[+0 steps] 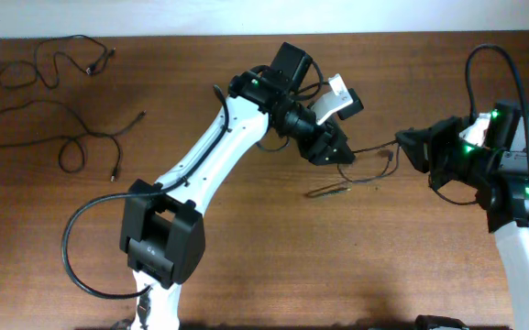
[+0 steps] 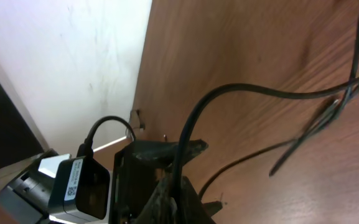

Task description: Untangle cables

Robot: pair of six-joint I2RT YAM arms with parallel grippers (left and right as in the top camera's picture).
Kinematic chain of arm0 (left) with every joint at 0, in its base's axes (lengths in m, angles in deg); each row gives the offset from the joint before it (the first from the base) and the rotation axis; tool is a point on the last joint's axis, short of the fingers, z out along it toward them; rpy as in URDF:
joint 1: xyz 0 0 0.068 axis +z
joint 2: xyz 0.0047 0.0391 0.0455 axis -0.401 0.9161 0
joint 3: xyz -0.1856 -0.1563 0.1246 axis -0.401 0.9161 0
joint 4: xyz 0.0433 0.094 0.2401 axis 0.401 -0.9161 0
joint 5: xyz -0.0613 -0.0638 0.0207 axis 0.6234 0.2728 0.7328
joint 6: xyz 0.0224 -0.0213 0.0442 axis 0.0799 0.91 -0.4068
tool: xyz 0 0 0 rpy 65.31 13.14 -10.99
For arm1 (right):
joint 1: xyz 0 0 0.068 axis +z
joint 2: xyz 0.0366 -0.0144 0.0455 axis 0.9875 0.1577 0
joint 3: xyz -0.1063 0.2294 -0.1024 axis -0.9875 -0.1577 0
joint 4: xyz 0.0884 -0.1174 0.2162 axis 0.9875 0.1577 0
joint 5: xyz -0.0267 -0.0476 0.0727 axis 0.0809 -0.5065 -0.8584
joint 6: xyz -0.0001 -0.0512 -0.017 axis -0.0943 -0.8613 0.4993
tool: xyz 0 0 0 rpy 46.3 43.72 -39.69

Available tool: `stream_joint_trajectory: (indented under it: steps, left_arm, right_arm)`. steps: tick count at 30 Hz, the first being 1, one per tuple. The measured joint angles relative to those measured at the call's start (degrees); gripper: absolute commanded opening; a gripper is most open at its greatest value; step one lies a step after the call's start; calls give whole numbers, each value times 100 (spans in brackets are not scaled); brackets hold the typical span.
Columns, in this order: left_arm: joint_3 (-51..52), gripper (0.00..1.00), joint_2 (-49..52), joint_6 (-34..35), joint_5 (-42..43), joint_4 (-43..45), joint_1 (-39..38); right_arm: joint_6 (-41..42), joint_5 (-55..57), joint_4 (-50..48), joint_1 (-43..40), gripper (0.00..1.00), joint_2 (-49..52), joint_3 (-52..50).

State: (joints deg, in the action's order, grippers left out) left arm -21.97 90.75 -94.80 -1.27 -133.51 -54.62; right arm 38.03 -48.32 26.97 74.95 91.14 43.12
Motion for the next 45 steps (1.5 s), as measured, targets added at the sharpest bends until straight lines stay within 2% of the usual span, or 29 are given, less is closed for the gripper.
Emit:
stream_joint_trajectory:
  steps: [1, 2, 3, 4, 7, 8, 9, 11, 13, 16, 19, 20, 25, 30, 35, 38, 42, 45]
  left_arm:
    - [0, 34, 2, 0, 9, 2, -35]
    - [0, 23, 2, -2, 4, -2, -72]
    - [0, 4, 2, -42, -33, 4, -122]
    - [0, 0, 2, -50, -101, 17, -186]
    - [0, 0, 2, -52, -256, 17, -271]
    - [0, 0, 0, 2, -278, 28, -271]
    - [0, 0, 0, 166, -317, 98, -271]
    - [0, 0, 2, 468, -332, 125, -271]
    - [-15, 0, 0, 782, -155, 144, -269]
    - [-116, 0, -103, 1049, 2, 302, -269]
    - [-210, 0, -468, 1556, -142, 529, -236]
    - [-243, 0, -557, 1749, -146, 647, -223]
    - [-282, 0, -669, 2990, -96, 1375, -120]
    - [-284, 0, -691, 3670, 431, 1558, 42]
    - [-284, 0, -695, 4360, 1580, 2382, 35]
    - [-284, 0, -697, 4800, 2184, 2815, 35]
    - [-284, 0, -697, 5010, 2389, 2894, 127]
    - [-282, 0, -695, 5058, 2041, 2358, 597]
  right_arm:
    - [46, -35, -31, 26, 4, 0, 0]
    - [92, -48, -61, 33, 4, 0, 0]
    - [129, -61, -85, 35, 4, 0, 0]
    - [155, -81, -94, 37, 4, 0, 0]
    - [90, -83, -96, 37, 5, 0, 2]
    - [-79, -37, -81, 39, 9, 0, 2]
    - [-352, 98, 76, 42, 29, 0, 2]
    - [-693, 573, 680, 46, 41, 0, 24]
    - [-922, 1239, 1270, 46, 48, 0, 24]
    - [-1427, 1637, 1473, 46, 55, 0, 24]
    - [-1987, 1834, 1751, 46, 74, 0, 22]
    - [-2103, 1878, 1862, 46, 77, 0, 22]
    - [-2621, 1897, 2249, 46, 77, 0, 22]
    - [-2715, 1377, 1587, 46, 77, 0, 13]
    - [-2726, 1231, 1443, 46, 76, 57, 13]
    - [-2741, 1233, 1381, 46, 67, 485, 2]
    - [-2750, 1429, 1659, 46, 64, 1255, -20]
    - [-2747, 1685, 1923, 96, 65, 1351, -13]
